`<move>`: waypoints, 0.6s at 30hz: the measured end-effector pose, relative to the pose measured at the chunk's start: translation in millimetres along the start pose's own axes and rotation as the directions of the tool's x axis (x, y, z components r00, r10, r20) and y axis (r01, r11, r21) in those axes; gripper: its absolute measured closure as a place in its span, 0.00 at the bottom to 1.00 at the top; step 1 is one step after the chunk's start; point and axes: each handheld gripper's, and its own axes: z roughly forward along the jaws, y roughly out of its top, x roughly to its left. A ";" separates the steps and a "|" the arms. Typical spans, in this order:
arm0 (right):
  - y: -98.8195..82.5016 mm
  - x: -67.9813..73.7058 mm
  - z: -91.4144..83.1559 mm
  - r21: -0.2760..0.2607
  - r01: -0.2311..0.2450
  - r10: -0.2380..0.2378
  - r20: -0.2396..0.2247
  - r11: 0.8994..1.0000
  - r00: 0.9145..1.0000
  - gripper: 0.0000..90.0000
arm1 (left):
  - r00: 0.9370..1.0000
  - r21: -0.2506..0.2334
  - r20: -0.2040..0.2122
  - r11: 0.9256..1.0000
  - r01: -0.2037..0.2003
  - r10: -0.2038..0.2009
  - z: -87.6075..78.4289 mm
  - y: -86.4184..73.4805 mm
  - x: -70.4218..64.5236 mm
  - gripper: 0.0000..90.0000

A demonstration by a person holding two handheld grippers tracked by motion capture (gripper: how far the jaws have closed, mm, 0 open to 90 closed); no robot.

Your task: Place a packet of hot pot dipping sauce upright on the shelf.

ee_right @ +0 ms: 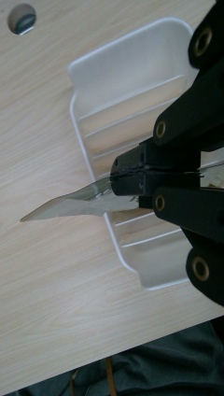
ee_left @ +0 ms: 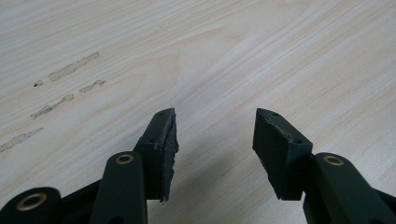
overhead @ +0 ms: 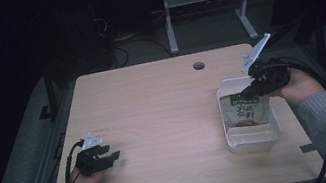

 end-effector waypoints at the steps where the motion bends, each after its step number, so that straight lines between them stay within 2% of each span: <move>1: -2.3 -0.2 1.4 0.003 -0.003 0.003 0.001 1.000 1.000 0.98 | 1.000 0.001 0.000 1.000 -0.001 0.001 0.0 0.1 -0.1 0.55; 5: -11.8 -1.5 0.4 -0.017 -0.019 0.019 0.008 1.000 1.000 0.97 | 1.000 0.003 0.000 1.000 -0.005 0.005 0.3 0.1 -0.7 0.55; 18: -40.8 -4.3 -0.4 -0.090 -0.068 0.067 -0.017 0.994 0.998 0.99 | 1.000 0.000 -0.004 1.000 -0.002 0.002 0.3 -0.1 -0.9 0.55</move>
